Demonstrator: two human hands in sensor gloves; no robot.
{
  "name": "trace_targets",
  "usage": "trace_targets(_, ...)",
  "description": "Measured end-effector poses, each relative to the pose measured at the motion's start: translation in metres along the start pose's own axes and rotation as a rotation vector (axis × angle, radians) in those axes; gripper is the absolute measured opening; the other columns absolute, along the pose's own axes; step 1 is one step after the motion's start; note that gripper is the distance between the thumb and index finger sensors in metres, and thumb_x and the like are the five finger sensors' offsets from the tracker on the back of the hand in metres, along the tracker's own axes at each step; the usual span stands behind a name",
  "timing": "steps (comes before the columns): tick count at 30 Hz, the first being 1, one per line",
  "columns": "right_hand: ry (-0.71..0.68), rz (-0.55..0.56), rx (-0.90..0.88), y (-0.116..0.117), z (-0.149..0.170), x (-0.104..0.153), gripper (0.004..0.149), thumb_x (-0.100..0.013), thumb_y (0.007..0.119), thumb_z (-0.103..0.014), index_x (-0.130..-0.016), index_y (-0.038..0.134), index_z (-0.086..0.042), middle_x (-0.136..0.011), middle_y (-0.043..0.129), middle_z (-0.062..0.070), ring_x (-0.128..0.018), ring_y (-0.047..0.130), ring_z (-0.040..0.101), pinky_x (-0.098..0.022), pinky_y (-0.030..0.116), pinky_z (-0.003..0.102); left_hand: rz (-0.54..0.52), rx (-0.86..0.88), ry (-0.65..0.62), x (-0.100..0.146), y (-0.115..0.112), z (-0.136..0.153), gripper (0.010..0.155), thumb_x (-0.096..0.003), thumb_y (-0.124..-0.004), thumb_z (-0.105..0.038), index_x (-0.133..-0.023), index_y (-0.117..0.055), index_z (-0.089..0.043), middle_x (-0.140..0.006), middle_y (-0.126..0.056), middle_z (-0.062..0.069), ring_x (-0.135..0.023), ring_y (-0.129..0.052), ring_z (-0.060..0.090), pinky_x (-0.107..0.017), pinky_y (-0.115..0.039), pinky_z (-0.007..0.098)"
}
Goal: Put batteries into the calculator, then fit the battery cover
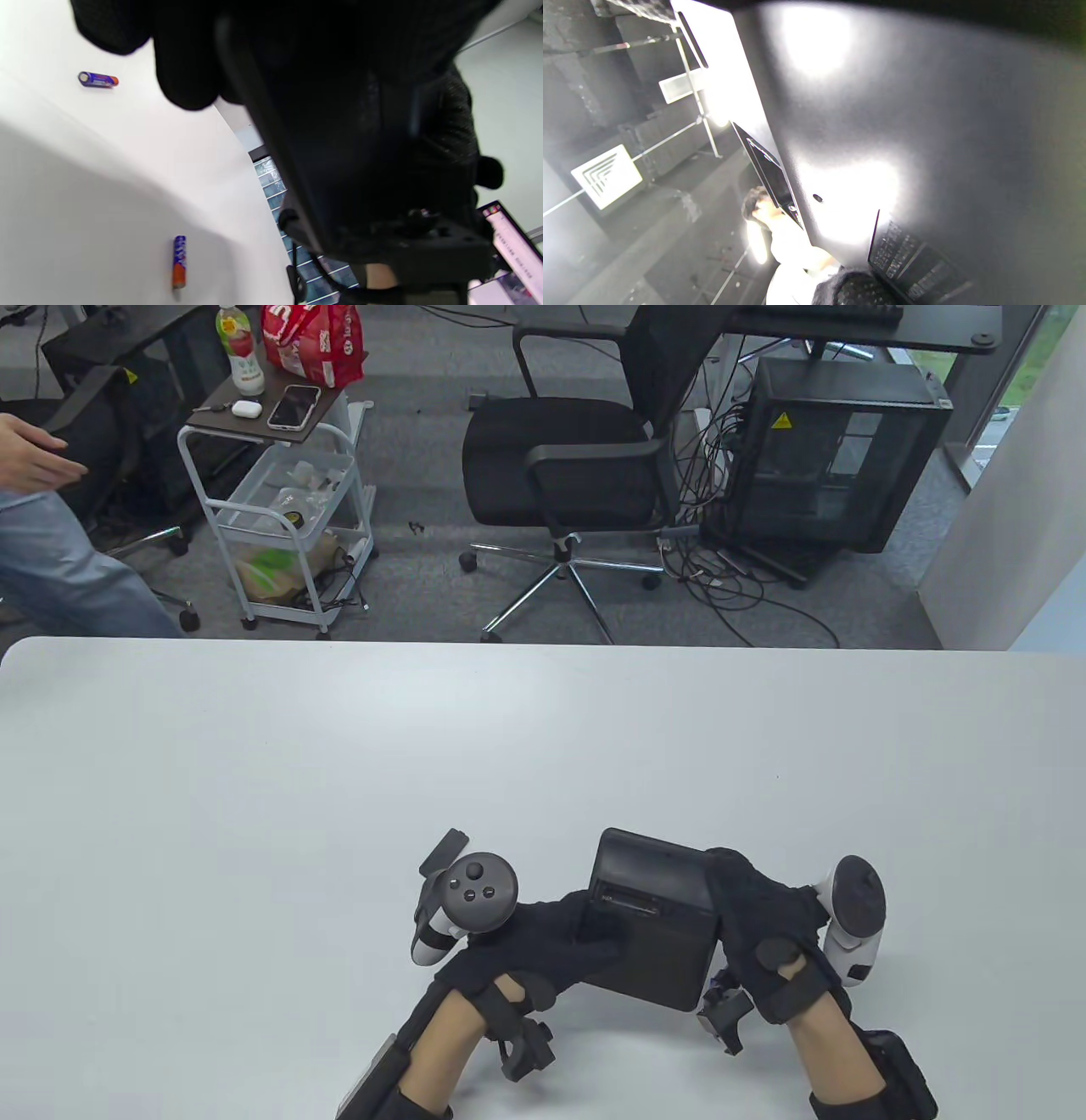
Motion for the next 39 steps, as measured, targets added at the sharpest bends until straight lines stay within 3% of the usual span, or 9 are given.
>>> trace_targets(5, -0.004, -0.019, -0.056, -0.001, 0.004, 0.001, 0.057, -0.051, 0.065, -0.054, -0.079, 0.078, -0.006, -0.070, 0.093, 0.022, -0.047, 0.098, 0.046, -0.027, 0.095, 0.051, -0.012, 0.150, -0.065, -0.002, 0.002, -0.001, 0.060, -0.0409, -0.091, -0.049, -0.087, -0.078, -0.014, -0.076, -0.100, 0.003, -0.064, -0.106, 0.025, -0.055, -0.083, 0.052)
trace_targets(13, -0.040, -0.051, -0.037, -0.009, 0.009, 0.002, 0.071, -0.051, 0.065, -0.060, -0.096, 0.066, -0.005, -0.088, 0.078, 0.028, -0.066, 0.086, 0.055, -0.042, 0.085, 0.060, -0.036, 0.113, -0.098, 0.002, 0.012, -0.006, 0.058, -0.0413, -0.091, -0.049, -0.086, -0.079, -0.013, -0.074, -0.100, 0.004, -0.061, -0.107, 0.025, -0.056, -0.084, 0.051)
trace_targets(26, -0.058, 0.009, -0.077, -0.034, 0.008, 0.005, 0.085, -0.049, 0.071, -0.065, -0.104, 0.053, -0.004, -0.099, 0.065, 0.032, -0.074, 0.083, 0.060, -0.039, 0.087, 0.060, -0.252, 0.213, -0.060, 0.016, 0.046, 0.012, 0.058, -0.0418, -0.090, -0.050, -0.086, -0.079, -0.013, -0.074, -0.100, 0.004, -0.061, -0.106, 0.025, -0.056, -0.083, 0.052)
trace_targets(33, -0.065, 0.055, 0.092, -0.055, 0.002, 0.009, 0.084, -0.047, 0.075, -0.069, -0.105, 0.057, -0.012, -0.100, 0.062, 0.035, -0.072, 0.085, 0.060, -0.036, 0.091, 0.056, -0.291, 0.211, -0.027, 0.019, 0.054, 0.021, 0.058, -0.0421, -0.089, -0.050, -0.086, -0.079, -0.013, -0.074, -0.099, 0.004, -0.061, -0.106, 0.025, -0.057, -0.082, 0.052)
trace_targets(39, -0.017, 0.016, 0.461, -0.066, -0.003, 0.012, 0.078, -0.046, 0.084, -0.065, -0.105, 0.062, -0.018, -0.104, 0.061, 0.026, -0.076, 0.082, 0.059, -0.035, 0.091, 0.056, -0.306, 0.187, -0.010, 0.020, 0.056, 0.023, 0.058, -0.0421, -0.089, -0.050, -0.086, -0.079, -0.013, -0.074, -0.099, 0.004, -0.061, -0.106, 0.025, -0.057, -0.082, 0.053)
Point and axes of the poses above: the tracker on the back of each hand, its own z axis roughly to the little-finger side, its own x axis roughly from the fingertips to the wrist, y = z × x, the point moved 3 cm from there along -x, roughly from the wrist to the fingertips
